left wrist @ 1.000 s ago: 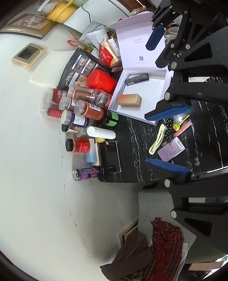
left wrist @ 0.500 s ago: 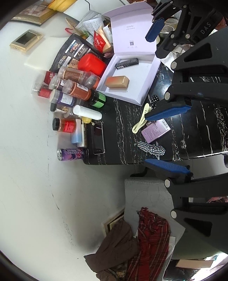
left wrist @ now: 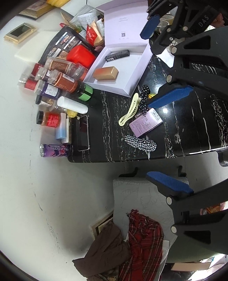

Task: Organize rigid objects
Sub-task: 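Withdraw both tools from the white box back over the table, then grasp the gingham scrunchie with the left tool while the right tool grasps the polka-dot scrunchie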

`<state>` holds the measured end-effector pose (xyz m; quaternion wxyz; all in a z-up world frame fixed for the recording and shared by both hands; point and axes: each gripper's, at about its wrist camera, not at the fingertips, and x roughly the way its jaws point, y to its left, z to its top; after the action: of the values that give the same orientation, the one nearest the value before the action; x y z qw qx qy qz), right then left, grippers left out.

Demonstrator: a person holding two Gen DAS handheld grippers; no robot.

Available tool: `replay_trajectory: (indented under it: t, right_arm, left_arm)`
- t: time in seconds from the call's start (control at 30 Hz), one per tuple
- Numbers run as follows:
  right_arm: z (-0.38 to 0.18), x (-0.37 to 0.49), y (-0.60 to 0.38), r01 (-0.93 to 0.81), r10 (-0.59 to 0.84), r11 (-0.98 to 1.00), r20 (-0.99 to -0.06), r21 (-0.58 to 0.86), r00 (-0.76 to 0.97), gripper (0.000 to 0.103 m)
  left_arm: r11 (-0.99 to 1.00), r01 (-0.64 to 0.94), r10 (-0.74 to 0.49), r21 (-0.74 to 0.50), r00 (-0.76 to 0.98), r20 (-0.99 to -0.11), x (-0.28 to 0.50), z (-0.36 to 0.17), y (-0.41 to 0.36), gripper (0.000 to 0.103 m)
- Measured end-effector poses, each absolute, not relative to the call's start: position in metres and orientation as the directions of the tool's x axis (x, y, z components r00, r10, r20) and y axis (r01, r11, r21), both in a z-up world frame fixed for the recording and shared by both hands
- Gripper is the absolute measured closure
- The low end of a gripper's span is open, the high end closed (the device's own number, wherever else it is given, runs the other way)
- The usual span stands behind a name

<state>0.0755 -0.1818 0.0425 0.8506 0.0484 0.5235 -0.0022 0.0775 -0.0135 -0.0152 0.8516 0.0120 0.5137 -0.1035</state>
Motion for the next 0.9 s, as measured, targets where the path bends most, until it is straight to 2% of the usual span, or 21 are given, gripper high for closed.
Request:
replay_trajectory:
  t: [0.53, 0.9]
  right_arm:
    - [0.000, 0.094, -0.192, 0.066, 0.046, 0.995, -0.917, 0.079, 0.397, 0.048]
    - [-0.042, 0.104, -0.194, 0.055, 0.078, 0.993, -0.946, 0.100, 0.314, 0.048]
  left_arm:
    - [0.970, 0.207, -0.201, -0.129, 0.376, -0.904, 0.095, -0.062, -0.016, 0.028]
    - [0.975, 0.184, -0.185, -0.127, 0.344, -0.921, 0.107, -0.094, -0.010, 0.028]
